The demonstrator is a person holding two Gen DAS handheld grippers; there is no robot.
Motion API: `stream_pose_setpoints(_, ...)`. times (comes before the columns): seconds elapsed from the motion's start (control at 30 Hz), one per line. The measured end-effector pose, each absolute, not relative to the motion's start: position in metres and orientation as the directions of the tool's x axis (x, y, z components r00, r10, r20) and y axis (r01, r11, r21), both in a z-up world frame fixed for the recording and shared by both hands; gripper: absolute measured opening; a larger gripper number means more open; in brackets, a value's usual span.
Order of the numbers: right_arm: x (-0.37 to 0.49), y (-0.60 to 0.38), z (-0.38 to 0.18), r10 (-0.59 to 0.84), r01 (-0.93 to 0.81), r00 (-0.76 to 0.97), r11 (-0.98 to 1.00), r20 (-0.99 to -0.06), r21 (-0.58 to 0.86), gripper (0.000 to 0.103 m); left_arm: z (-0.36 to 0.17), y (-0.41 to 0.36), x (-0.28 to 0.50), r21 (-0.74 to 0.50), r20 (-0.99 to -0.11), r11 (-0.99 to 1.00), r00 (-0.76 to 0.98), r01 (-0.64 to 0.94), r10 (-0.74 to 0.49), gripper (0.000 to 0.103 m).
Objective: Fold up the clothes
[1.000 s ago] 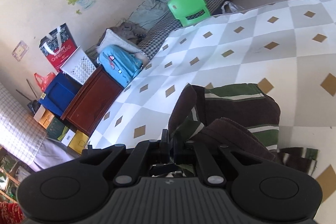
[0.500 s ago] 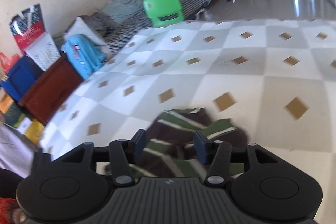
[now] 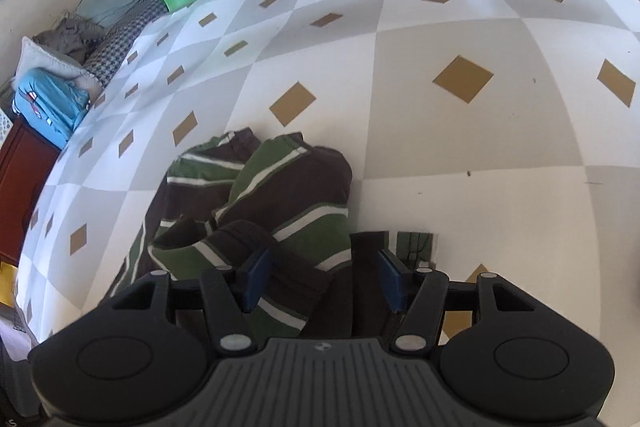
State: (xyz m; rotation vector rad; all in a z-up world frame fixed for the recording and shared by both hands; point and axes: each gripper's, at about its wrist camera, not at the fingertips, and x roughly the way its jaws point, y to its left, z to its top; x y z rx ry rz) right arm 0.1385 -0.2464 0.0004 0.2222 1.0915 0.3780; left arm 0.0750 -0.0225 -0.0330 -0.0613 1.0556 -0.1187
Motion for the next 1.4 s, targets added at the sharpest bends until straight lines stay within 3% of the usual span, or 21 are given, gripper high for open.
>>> stream_pose_setpoints(0.2, 0.137, -0.242, -0.007, 0.428, -0.185, 0.395, 0.904, -0.813, 0.386, 0.054, -0.039, -0.027, 0.073, -0.072, -0.866, 0.993, 0.489, 0.090, -0.107, 0.103)
stream_pose_setpoints(0.3, 0.137, -0.239, -0.011, 0.440, -0.182, 0.389, 0.898, -0.809, 0.401, 0.030, -0.040, -0.032, 0.073, -0.052, -0.864, 0.994, 0.494, 0.099, -0.094, 0.103)
stream_pose_setpoints(0.33, 0.137, -0.239, -0.012, 0.445, -0.181, 0.387, 0.896, -0.808, 0.406, 0.016, -0.040, -0.034, 0.074, -0.048, -0.864, 0.994, 0.495, 0.100, -0.092, 0.103)
stream_pose_setpoints(0.37, 0.137, -0.239, -0.012, 0.456, -0.178, 0.382, 0.890, -0.804, 0.420, 0.012, -0.040, -0.036, 0.075, -0.047, -0.864, 0.994, 0.496, 0.100, -0.091, 0.103)
stream_pose_setpoints(0.6, 0.131, -0.244, 0.005, 0.489, -0.203, 0.414, 0.872, -0.768, 0.445, 0.010, -0.042, -0.051, 0.084, -0.047, -0.856, 0.994, 0.509, 0.100, -0.091, 0.103)
stream_pose_setpoints(0.77, 0.128, -0.257, 0.027, 0.543, -0.224, 0.453, 0.837, -0.707, 0.499, 0.009, -0.035, -0.059, 0.094, -0.127, -0.835, 0.988, 0.528, 0.086, -0.153, 0.103)
stream_pose_setpoints(1.1, 0.117, -0.283, 0.088, 0.607, -0.303, 0.561, 0.784, -0.564, 0.542, 0.009, 0.009, -0.067, 0.098, -0.334, -0.706, 0.934, 0.621, 0.130, -0.339, 0.103)
stream_pose_setpoints(1.4, 0.105, -0.271, 0.123, 0.641, -0.396, 0.588, 0.760, -0.494, 0.515, 0.010, 0.048, -0.064, 0.089, -0.401, -0.606, 0.897, 0.680, 0.188, -0.413, 0.103)
